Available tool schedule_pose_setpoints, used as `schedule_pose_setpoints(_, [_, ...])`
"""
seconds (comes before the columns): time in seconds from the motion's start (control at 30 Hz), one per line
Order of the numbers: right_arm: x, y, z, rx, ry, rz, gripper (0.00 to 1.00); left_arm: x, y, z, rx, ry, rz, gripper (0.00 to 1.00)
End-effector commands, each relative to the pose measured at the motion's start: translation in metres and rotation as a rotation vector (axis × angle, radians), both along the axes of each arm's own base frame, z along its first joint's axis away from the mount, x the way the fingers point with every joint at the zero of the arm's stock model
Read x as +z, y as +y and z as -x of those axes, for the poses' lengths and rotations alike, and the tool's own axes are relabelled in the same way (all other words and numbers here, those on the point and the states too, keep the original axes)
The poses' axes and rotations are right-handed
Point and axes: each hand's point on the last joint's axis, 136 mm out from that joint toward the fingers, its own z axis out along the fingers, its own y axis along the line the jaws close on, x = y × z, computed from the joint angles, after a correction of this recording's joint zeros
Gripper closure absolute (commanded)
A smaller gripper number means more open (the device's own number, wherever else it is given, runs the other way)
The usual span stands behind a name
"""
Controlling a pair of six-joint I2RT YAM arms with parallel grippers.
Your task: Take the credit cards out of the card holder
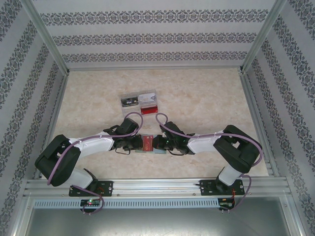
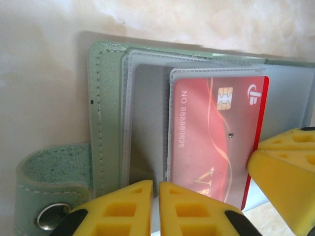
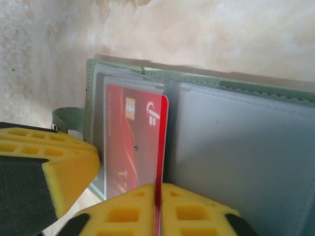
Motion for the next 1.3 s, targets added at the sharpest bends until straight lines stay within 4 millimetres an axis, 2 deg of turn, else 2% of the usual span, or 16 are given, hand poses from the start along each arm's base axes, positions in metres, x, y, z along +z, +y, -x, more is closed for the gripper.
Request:
schedule_pose_setpoints(0.0, [-0.001, 0.004, -0.002, 0.008, 0.000, -0.004, 0.82, 0.004, 0.001, 0.003, 0.002, 0.013, -0.014, 0.86])
schedule_pose_setpoints(0.23, [0.002, 0.001, 0.000, 0.003, -0.009, -0.009, 0.78, -0.011, 0.008, 0.007, 0.017, 0.054, -0.055, 0.94])
schedule_pose_setpoints(0.9, [0.000, 0.011, 0.002, 0.045, 0.004, -0.029, 0.84, -0.007, 0.004, 0.005, 0.004, 0.045, -0.040, 0.94])
schedule_pose_setpoints(1.1, [0.000, 0.011, 0.002, 0.046, 0.008, -0.031, 1.00, -0.009, 0.005, 0.006, 0.007, 0.048, -0.045, 0.93])
schedule_pose_setpoints(1.27, [0.001, 0.003, 0.003, 0.026, -0.002, -0.022, 1.00, -0.010, 0.011, 0.006, 0.023, 0.051, -0.076, 1.00])
